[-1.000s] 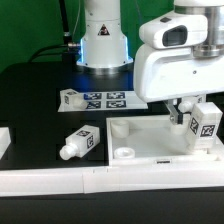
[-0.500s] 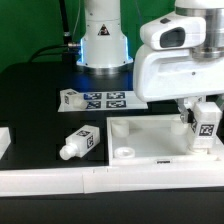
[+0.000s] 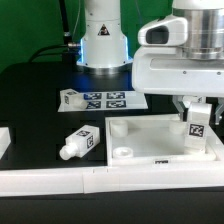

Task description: Assemble one leg

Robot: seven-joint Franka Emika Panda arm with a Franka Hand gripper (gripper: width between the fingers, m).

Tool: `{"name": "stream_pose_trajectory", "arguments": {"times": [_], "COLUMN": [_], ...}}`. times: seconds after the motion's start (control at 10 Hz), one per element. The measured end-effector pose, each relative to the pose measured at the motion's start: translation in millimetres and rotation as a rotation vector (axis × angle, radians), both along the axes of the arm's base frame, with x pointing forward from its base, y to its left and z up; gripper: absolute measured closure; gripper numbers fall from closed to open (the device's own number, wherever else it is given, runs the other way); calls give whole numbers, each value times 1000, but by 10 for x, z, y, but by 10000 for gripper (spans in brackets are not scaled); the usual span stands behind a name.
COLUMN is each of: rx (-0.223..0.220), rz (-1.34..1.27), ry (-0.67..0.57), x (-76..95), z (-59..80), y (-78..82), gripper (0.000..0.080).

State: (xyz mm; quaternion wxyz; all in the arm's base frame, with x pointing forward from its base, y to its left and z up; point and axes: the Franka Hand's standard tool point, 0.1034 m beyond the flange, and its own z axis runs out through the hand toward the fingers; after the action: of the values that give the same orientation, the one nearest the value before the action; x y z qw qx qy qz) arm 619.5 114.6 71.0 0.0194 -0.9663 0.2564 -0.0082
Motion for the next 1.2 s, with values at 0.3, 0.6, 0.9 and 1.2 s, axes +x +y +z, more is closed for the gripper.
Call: {"name": "stream_pose_trajectory", "arguments": {"times": [0.3,0.6,0.9,1.2], "rx": [38,92,91,75], "rz": [-350,-607,-581,-221], "ry": [9,28,20,-25], "x": [-2,52,47,6], "z": [-9,-4,-13,26], "y": [36,47,55,-23], "gripper": [513,512,345,160]}}
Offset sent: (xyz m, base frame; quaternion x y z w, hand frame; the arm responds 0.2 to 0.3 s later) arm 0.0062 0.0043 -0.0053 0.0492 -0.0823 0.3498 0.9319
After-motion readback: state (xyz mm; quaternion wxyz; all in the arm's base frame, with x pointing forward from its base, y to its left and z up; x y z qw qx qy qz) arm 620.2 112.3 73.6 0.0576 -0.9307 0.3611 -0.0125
